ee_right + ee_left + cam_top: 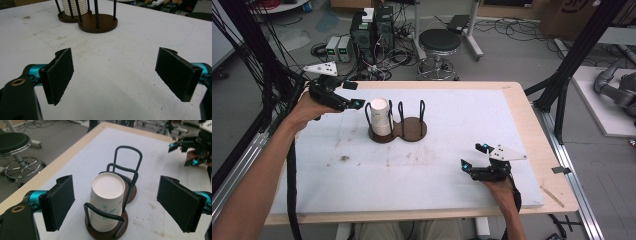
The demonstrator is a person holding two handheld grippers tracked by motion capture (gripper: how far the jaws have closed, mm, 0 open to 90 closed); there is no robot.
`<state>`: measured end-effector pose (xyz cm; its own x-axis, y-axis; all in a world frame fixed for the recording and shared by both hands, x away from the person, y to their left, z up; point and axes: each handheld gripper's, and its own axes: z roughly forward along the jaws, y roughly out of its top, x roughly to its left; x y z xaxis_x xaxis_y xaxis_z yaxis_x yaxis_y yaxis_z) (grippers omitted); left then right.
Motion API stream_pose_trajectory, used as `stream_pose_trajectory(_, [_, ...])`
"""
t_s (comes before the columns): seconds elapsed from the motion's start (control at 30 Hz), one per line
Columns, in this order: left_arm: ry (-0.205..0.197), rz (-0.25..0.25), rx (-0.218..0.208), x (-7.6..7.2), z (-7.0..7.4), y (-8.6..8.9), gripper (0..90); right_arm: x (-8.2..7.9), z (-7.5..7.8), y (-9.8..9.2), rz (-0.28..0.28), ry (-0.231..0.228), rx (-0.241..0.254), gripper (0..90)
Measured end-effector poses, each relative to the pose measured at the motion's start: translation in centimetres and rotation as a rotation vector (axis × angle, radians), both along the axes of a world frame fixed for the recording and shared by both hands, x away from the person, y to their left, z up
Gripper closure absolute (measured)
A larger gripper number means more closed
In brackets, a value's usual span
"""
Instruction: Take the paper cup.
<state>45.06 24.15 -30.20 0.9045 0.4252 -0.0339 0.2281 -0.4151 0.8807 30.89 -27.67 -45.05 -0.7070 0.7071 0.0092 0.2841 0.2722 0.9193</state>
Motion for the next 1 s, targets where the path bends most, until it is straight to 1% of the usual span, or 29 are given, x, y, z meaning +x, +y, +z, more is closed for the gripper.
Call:
stream_pose_trajectory(0.07, [0.003, -0.029, 0.025, 0.5, 0.1, -0.5, 14.4, 0.0, 0.0, 0.0, -0.001, -0.008, -0.002, 15.5])
stream_pose_trajectory(0.1, [-0.003, -0.048, 0.065, 1.0, 0.2, -0.9, 14.4, 0.0, 0.0, 0.0, -0.001, -0.008, -0.002, 15.5])
stream_pose_trajectory(0.13, [-0.003, -0.048, 0.065, 1.0, 0.2, -0.9, 14.4, 0.0, 0.0, 0.0, -0.001, -0.008, -0.002, 15.5])
stream_pose_trajectory(0.17, [-0.009, -0.058, 0.084, 1.3, 0.3, -1.2, 14.4, 0.0, 0.0, 0.0, 0.0, -0.001, -0.003, 15.5])
stream_pose_trajectory(0.2, [-0.017, -0.068, 0.079, 1.4, 0.3, -1.3, 14.4, 0.0, 0.0, 0.0, 0.0, -0.002, -0.003, 15.5])
stream_pose_trajectory(0.23, [-0.012, -0.084, 0.081, 1.6, 0.2, -1.5, 14.4, 0.0, 0.0, 0.0, 0.0, 0.0, -0.003, 15.5])
stream_pose_trajectory(0.27, [-0.013, -0.094, 0.138, 1.9, 0.2, -2.0, 14.4, 0.1, 0.0, 0.0, 0.001, 0.001, -0.003, 15.5])
stream_pose_trajectory(0.3, [-0.013, -0.094, 0.138, 1.9, 0.2, -2.0, 14.4, 0.0, 0.0, 0.0, 0.001, 0.0, -0.003, 15.5])
stream_pose_trajectory(0.4, [-0.009, -0.12, 0.19, 2.3, 0.2, -3.0, 14.4, 0.0, 0.0, 0.0, 0.0, 0.002, -0.003, 15.5])
stream_pose_trajectory(0.43, [-0.011, -0.129, 0.201, 2.4, 0.2, -3.3, 14.4, 0.0, 0.0, 0.0, 0.0, 0.002, -0.003, 15.5])
stream_pose_trajectory(0.47, [-0.01, -0.148, 0.228, 2.7, 0.2, -4.0, 14.5, 0.0, 0.0, 0.1, 0.001, -0.001, -0.004, 15.5])
stream_pose_trajectory(0.5, [-0.01, -0.148, 0.228, 2.7, 0.2, -4.0, 14.6, 0.0, 0.0, 0.1, 0.001, -0.001, -0.004, 15.5])
stream_pose_trajectory(0.6, [-0.006, -0.166, 0.288, 3.2, 0.1, -5.0, 14.6, 0.0, 0.0, 0.1, 0.001, -0.004, -0.006, 15.5])
stream_pose_trajectory(0.7, [-0.001, -0.176, 0.315, 3.7, 0.0, -5.8, 14.6, 0.0, 0.0, 0.1, 0.001, -0.007, -0.007, 15.4])
stream_pose_trajectory(0.73, [-0.001, -0.176, 0.315, 3.7, 0.0, -5.8, 14.6, 0.0, 0.0, 0.1, 0.001, -0.007, -0.007, 15.4])
stream_pose_trajectory(0.77, [0.009, -0.179, 0.338, 3.9, -0.2, -6.2, 14.6, 0.0, 0.0, 0.1, 0.001, -0.006, -0.006, 15.5])
stream_pose_trajectory(0.8, [0.009, -0.179, 0.338, 3.9, -0.2, -6.2, 14.6, 0.0, 0.0, 0.1, 0.002, -0.005, -0.006, 15.5])
stream_pose_trajectory(0.83, [0.022, -0.179, 0.367, 4.0, -0.3, -6.5, 14.6, 0.0, 0.0, 0.1, 0.002, -0.005, -0.005, 15.5])
stream_pose_trajectory(0.87, [0.022, -0.179, 0.367, 4.0, -0.3, -6.5, 14.6, 0.0, 0.0, 0.1, 0.002, -0.005, -0.005, 15.5])
stream_pose_trajectory(0.93, [0.03, -0.169, 0.387, 4.2, -0.4, -6.7, 14.9, 0.0, 0.0, 0.0, 0.004, -0.004, -0.005, 15.5])
stream_pose_trajectory(1.0, [0.046, -0.16, 0.406, 4.4, -0.6, -6.9, 15.1, 0.0, 0.0, 0.0, 0.005, -0.004, -0.005, 15.5])
